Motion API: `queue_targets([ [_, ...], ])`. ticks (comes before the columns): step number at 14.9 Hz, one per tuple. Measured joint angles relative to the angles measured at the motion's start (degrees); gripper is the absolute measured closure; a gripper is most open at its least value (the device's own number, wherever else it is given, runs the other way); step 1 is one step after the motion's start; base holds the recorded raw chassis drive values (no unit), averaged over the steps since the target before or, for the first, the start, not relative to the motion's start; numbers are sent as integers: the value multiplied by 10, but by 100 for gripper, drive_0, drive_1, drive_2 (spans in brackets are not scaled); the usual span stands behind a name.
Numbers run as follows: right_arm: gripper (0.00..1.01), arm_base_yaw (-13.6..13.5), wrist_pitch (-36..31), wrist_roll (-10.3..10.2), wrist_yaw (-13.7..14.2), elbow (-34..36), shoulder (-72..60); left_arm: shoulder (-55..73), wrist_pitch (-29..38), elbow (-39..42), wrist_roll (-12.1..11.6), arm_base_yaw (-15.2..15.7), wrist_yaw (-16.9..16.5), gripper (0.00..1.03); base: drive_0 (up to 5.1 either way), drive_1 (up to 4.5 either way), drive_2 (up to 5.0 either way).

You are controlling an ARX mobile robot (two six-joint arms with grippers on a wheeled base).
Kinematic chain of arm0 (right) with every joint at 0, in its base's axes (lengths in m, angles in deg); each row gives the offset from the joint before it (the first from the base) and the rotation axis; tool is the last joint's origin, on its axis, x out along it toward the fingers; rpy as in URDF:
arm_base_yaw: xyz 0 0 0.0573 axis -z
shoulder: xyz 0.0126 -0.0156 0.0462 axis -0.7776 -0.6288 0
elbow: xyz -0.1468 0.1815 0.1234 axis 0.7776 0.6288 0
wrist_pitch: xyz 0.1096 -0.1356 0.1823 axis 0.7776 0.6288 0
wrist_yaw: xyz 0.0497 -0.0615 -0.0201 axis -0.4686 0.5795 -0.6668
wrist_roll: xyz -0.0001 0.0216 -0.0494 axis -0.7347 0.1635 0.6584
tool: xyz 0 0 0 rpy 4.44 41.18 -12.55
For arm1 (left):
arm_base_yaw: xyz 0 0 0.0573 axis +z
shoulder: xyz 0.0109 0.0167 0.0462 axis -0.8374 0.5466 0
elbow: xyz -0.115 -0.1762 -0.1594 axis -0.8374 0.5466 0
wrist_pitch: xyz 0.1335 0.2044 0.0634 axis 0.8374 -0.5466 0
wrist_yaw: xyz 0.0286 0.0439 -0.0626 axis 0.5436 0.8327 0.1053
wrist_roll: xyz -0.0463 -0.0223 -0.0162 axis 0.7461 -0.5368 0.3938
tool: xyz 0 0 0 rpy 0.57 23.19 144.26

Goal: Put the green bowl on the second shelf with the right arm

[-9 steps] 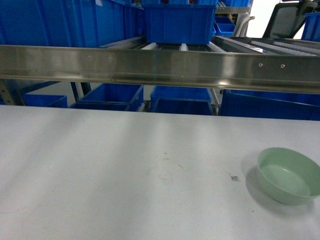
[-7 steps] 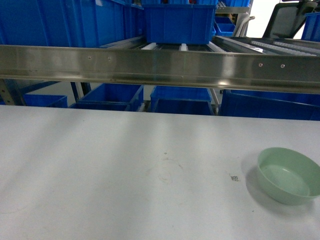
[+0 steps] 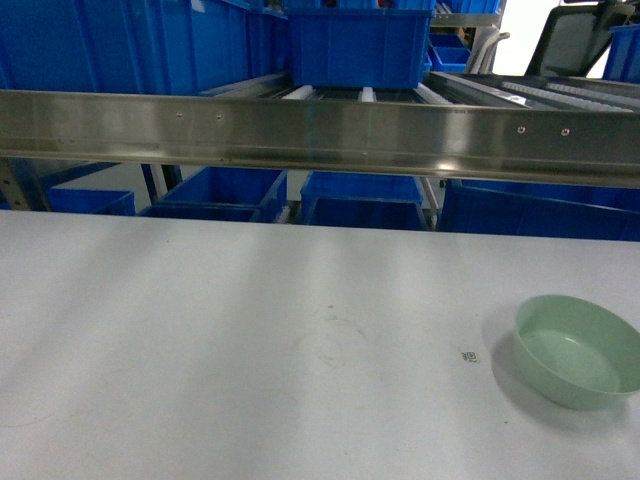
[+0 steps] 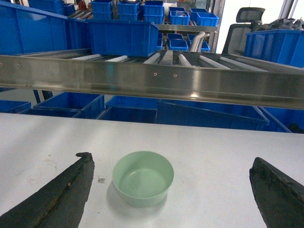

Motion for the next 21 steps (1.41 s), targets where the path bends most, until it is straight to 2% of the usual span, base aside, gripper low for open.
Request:
queue_targets([
  [9, 3, -6, -18, 0, 5, 0, -8, 0, 0, 0, 0, 0, 0, 5, 0, 0, 0],
  [10, 3, -11, -35, 0, 12, 0, -17, 0, 0, 0, 0, 0, 0, 5, 0, 0, 0],
  [13, 3, -46, -140, 5, 43, 0, -121, 0, 0, 0, 0, 0, 0, 5, 0, 0, 0],
  [14, 3, -52, -216, 16, 46, -12, -219, 0, 0, 0, 0, 0, 0, 5, 0, 0, 0],
  [15, 3, -29, -312, 52, 18, -98, -400, 0, 0, 0, 0, 0, 0, 5, 0, 0, 0],
  [16, 3, -22, -293, 99, -28, -172, -528, 0, 0, 0, 0, 0, 0, 5, 0, 0, 0],
  [17, 3, -18, -280, 118, -43, -212, -592, 0, 0, 0, 0, 0, 0, 5, 0, 0, 0],
  [18, 3, -9, -261, 127, -55, -256, -643, 0, 0, 0, 0, 0, 0, 5, 0, 0, 0],
  [19, 3, 4, -249, 143, -50, -306, -699, 0, 0, 0, 0, 0, 0, 5, 0, 0, 0],
  [21, 3, 15, -188, 157, -56, -399, -785, 0, 0, 0, 0, 0, 0, 5, 0, 0, 0],
])
